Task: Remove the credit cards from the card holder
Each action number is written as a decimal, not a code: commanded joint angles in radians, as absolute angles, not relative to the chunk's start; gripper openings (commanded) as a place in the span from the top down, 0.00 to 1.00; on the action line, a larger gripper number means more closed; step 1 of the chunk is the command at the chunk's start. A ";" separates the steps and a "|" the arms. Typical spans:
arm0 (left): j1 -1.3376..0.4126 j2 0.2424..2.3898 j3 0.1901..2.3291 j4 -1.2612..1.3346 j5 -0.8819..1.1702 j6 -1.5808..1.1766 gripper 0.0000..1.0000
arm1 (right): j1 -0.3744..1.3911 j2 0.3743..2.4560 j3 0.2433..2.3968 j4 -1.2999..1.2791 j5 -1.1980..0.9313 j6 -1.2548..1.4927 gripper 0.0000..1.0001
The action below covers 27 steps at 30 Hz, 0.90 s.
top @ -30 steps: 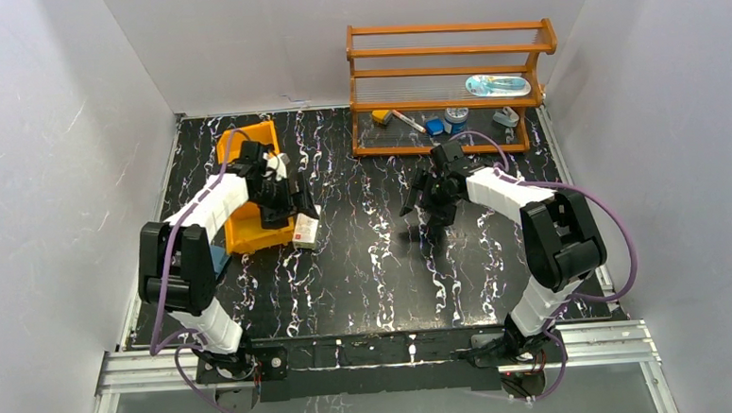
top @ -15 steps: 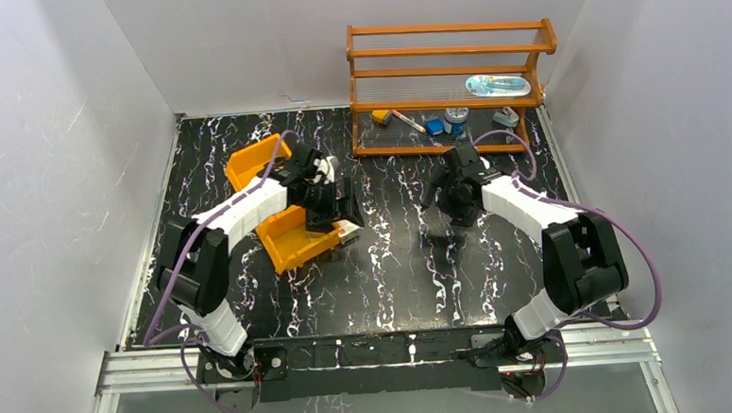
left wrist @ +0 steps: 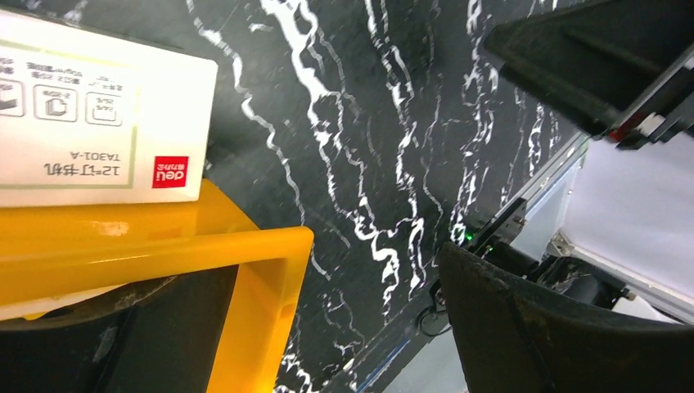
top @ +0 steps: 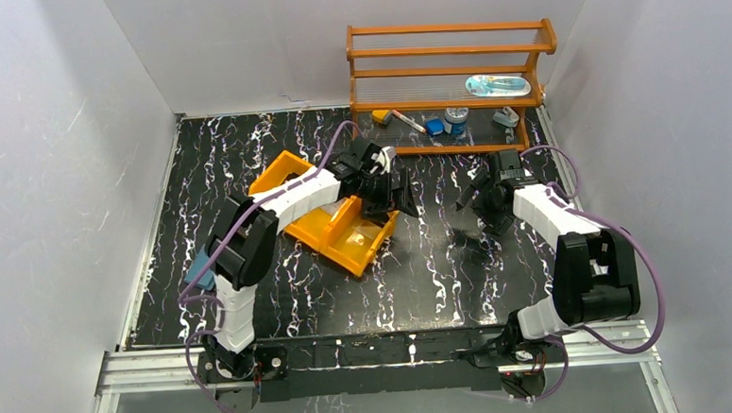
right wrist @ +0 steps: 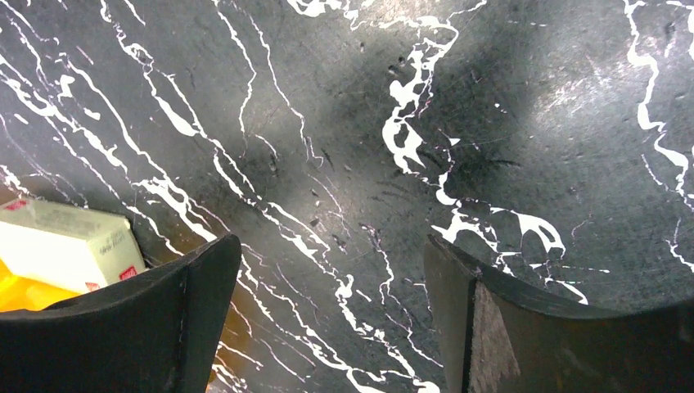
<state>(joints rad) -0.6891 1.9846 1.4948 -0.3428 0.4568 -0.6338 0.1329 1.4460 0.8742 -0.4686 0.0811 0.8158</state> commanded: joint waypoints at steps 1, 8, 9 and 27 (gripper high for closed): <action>-0.695 2.014 1.594 -0.314 0.507 -0.665 0.09 | 0.124 1.394 0.878 -0.456 0.007 0.796 0.09; -0.693 1.965 1.614 -0.400 0.454 -0.590 0.05 | 0.122 1.344 0.834 -0.393 -0.164 0.787 0.10; -0.693 1.949 1.611 -0.412 0.444 -0.581 0.05 | 0.123 1.338 0.824 -0.380 -0.191 0.789 0.10; -0.226 1.399 1.274 -0.584 0.114 -0.440 0.02 | 0.615 1.464 0.964 -0.319 -0.003 1.025 0.09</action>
<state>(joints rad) -0.3584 1.4937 1.3277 -0.4911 0.2150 -0.4988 0.5518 1.4208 0.8879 -0.3386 -0.1154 0.9398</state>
